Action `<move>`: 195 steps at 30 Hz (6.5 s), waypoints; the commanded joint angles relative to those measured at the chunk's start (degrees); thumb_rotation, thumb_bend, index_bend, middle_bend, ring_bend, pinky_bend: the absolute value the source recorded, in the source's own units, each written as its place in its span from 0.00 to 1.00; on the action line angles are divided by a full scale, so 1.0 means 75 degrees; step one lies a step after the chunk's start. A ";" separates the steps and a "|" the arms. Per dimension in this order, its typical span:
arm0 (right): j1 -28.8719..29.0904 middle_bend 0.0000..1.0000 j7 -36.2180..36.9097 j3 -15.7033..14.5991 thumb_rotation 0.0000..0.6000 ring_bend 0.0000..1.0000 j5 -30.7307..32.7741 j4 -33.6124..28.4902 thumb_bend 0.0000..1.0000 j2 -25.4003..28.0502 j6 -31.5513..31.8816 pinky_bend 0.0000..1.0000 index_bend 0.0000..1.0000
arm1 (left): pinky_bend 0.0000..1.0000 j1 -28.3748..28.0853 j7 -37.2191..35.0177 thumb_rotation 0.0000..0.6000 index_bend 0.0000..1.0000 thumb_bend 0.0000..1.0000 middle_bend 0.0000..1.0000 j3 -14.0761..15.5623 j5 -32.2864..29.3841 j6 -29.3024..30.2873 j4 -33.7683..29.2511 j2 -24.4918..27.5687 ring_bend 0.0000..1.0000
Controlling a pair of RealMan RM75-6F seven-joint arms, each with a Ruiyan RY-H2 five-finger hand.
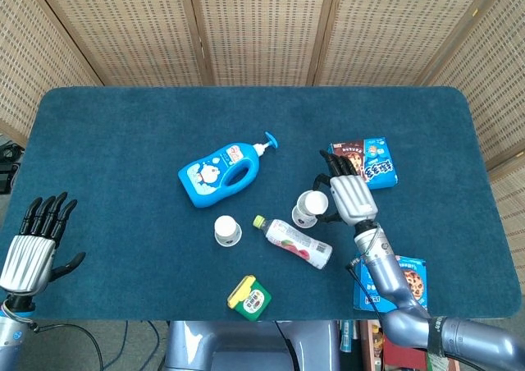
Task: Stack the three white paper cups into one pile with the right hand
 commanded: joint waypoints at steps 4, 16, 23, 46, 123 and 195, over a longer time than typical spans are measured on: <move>0.0183 0.09 0.0193 -0.0030 1.00 0.00 0.0307 0.0449 0.10 -0.0119 -0.0260 0.00 0.54 | 0.00 -0.0022 0.0045 1.00 0.00 0.21 0.00 0.0004 -0.0019 -0.0047 0.0020 -0.0029 0.00; 0.0261 0.02 0.0318 -0.0254 1.00 0.00 0.0643 0.0537 0.10 -0.0077 -0.0511 0.00 0.47 | 0.00 -0.0034 0.0044 1.00 0.00 0.21 0.00 0.0004 -0.0033 -0.0050 0.0030 -0.0040 0.00; 0.0305 0.00 0.0367 -0.0291 1.00 0.00 0.0695 0.0269 0.10 0.0048 -0.0496 0.00 0.39 | 0.00 -0.0028 0.0015 1.00 0.00 0.21 0.00 0.0006 -0.0025 -0.0021 0.0036 -0.0035 0.00; 0.1205 0.00 -0.0838 -0.0322 1.00 0.00 0.0613 -0.0613 0.10 -0.0812 -0.0070 0.00 0.37 | 0.00 -0.0011 -0.0047 1.00 0.00 0.21 0.00 0.0030 0.0006 0.0035 0.0020 0.0003 0.00; 0.2806 0.12 -0.0923 -0.0065 1.00 0.00 0.1666 0.2161 0.10 -0.3605 -0.0630 0.00 0.53 | 0.00 -0.0200 -0.0439 1.00 0.00 0.21 0.00 0.0109 -0.0033 -0.0258 0.0279 -0.0078 0.00; 0.1845 0.12 -0.2107 0.0305 1.00 0.00 0.3131 -0.0896 0.10 -0.0242 0.1517 0.00 0.55 | 0.00 -0.0155 -0.0414 1.00 0.00 0.21 0.00 0.0181 0.0167 -0.0056 0.0236 -0.0067 0.00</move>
